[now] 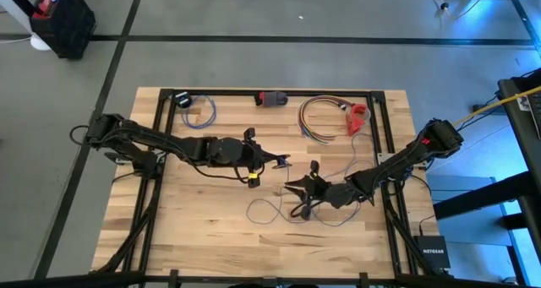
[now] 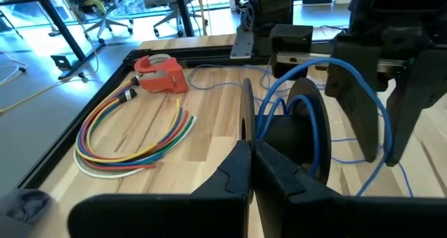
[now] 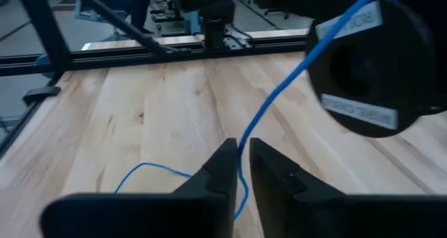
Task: Coil cords
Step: Coil the blue wire on the black spool
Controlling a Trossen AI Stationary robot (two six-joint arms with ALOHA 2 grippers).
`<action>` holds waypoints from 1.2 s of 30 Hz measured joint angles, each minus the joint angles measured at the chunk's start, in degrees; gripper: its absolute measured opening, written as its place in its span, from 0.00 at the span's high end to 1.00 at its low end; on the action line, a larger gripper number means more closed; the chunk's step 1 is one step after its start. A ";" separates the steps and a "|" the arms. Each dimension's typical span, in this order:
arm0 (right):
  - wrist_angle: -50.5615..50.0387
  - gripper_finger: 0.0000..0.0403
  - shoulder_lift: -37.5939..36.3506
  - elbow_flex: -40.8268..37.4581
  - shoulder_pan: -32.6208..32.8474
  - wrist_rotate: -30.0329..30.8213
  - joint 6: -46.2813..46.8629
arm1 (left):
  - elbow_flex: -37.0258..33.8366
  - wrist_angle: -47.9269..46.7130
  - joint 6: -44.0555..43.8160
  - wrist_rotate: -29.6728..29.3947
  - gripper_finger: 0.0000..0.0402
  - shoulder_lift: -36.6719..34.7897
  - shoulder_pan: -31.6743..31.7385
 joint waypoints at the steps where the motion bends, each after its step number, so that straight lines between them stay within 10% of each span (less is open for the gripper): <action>1: 0.02 0.91 0.00 0.00 -0.02 -0.86 0.02 | 0.00 0.00 0.00 0.00 1.00 0.00 0.00; 18: -0.37 0.74 2.61 0.00 -0.85 -4.28 1.21 | 0.00 -0.04 0.04 0.00 1.00 0.00 0.00; 36: -3.43 0.98 -1.58 0.04 0.71 5.45 -9.05 | 0.00 -0.63 1.03 0.00 1.00 -0.05 -0.53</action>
